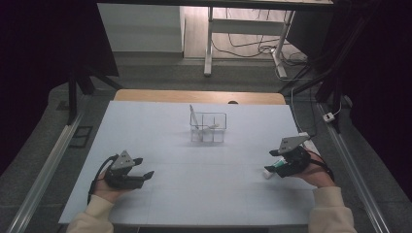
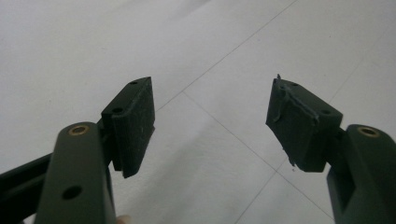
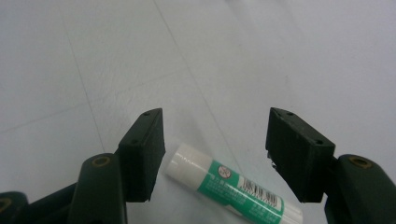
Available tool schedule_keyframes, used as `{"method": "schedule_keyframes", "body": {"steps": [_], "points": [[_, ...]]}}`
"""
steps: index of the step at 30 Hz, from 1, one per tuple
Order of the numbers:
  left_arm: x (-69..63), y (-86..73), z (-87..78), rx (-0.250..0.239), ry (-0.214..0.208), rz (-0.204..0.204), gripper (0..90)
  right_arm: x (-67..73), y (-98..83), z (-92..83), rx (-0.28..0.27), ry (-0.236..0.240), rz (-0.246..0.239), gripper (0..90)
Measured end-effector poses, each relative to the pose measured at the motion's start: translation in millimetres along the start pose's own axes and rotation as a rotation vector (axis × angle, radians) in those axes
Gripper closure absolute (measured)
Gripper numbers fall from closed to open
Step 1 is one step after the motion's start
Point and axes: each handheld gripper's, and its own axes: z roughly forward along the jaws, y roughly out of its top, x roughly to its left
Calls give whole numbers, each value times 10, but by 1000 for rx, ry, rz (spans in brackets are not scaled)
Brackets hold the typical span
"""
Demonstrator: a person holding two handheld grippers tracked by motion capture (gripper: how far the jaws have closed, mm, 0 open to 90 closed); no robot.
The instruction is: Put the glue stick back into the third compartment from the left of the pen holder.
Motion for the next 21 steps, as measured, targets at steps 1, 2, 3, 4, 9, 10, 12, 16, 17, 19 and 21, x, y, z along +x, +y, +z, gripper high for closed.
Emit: {"method": "schedule_keyframes", "body": {"steps": [1,2,3,4,9,10,12,16,17,19,21], "points": [[1,-1,-2,-1,0,0,325,0,-7,10,9,2,-7,372],[1,-2,-4,-1,-1,-1,326,3,-13,19,21,5,-12,372],[2,-4,-6,-1,0,-1,326,4,-19,30,30,9,-19,372],[3,-7,-7,-1,0,-2,326,8,-23,42,39,11,-24,371],[5,-7,-10,-2,1,-5,325,3,-12,60,96,14,-57,368],[5,-8,-8,-1,1,-5,325,0,-7,58,104,10,-65,368],[7,-8,-7,0,1,-5,325,-7,1,50,108,15,-78,370],[10,-9,-4,2,0,-6,325,-18,6,52,137,37,-101,370],[9,-10,-3,2,0,-6,325,-25,10,53,148,38,-109,370],[7,-11,1,4,0,-6,325,-39,13,53,151,38,-113,369],[3,-10,2,5,1,-5,325,-51,16,50,151,43,-115,369]]}}
